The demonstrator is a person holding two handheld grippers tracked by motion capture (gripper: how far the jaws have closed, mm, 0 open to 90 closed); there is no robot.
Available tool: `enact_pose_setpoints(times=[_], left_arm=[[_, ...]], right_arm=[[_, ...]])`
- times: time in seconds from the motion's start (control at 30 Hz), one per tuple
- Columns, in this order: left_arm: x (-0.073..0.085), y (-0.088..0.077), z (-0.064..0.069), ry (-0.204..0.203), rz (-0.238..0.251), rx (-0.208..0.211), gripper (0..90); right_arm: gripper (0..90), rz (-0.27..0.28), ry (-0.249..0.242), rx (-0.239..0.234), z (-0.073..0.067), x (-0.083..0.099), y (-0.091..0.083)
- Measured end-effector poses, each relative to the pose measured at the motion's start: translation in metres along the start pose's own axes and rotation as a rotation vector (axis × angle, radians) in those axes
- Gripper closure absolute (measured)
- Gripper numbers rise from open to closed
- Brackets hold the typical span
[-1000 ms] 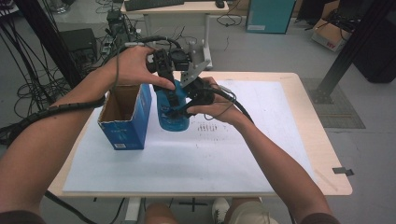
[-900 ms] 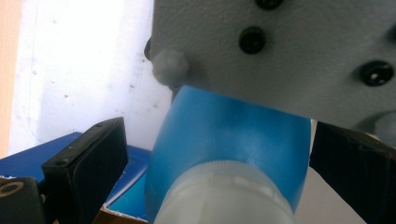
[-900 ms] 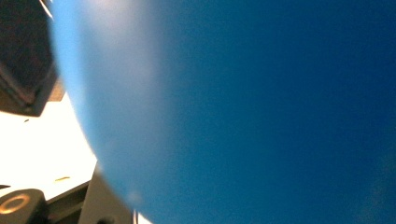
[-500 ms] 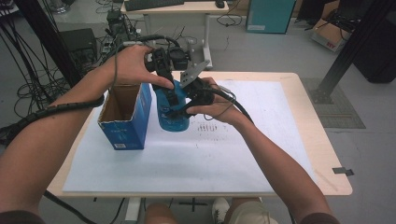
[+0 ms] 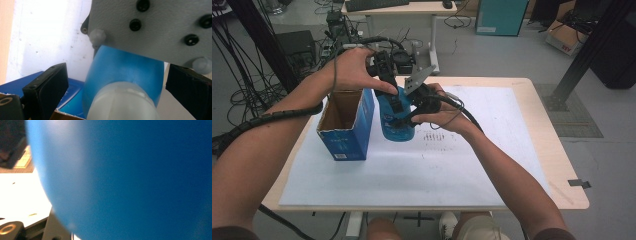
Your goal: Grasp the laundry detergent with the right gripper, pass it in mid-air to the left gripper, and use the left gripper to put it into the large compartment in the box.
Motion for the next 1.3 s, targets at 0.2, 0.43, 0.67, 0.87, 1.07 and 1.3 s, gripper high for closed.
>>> enact_pose_setpoints(times=[0.2,0.43,0.67,0.87,1.07,1.3], left_arm=[[0.0009,0.0004,-0.0004,-0.005,0.004,0.001,4.8],[-0.0002,0.0006,0.0002,-0.005,0.007,0.002,4.8],[-0.0003,0.0006,-0.0001,-0.003,0.007,-0.010,4.8],[-0.0002,0.0000,0.0005,-0.004,-0.001,0.001,4.9],[-0.0008,0.0003,0.0003,-0.004,0.001,-0.007,5.3],[0.0000,-0.0005,0.0002,0.009,-0.007,-0.031,16.6]], right_arm=[[43.6,-0.005,0.001,0.001,0.0004,0.0009,-0.0008],[43.6,0.004,-0.005,0.000,-0.0005,-0.0009,-0.0014],[43.6,0.003,-0.005,0.004,-0.0009,-0.0010,-0.0022],[43.5,0.001,-0.007,0.005,-0.0009,-0.0009,-0.0024],[43.5,0.003,-0.012,0.004,-0.0011,-0.0011,-0.0021],[43.5,-0.002,-0.021,0.010,-0.0014,-0.0011,-0.0040]])
Point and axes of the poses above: each handheld gripper's, and its own axes: y roughly forward along the jaws, x roughly out of its underside, z roughly to its right, the point moved 6 cm from there along y, roughly forward along the jaws, and after that the axes turned 1 degree about -x, right-handed, at the moved point
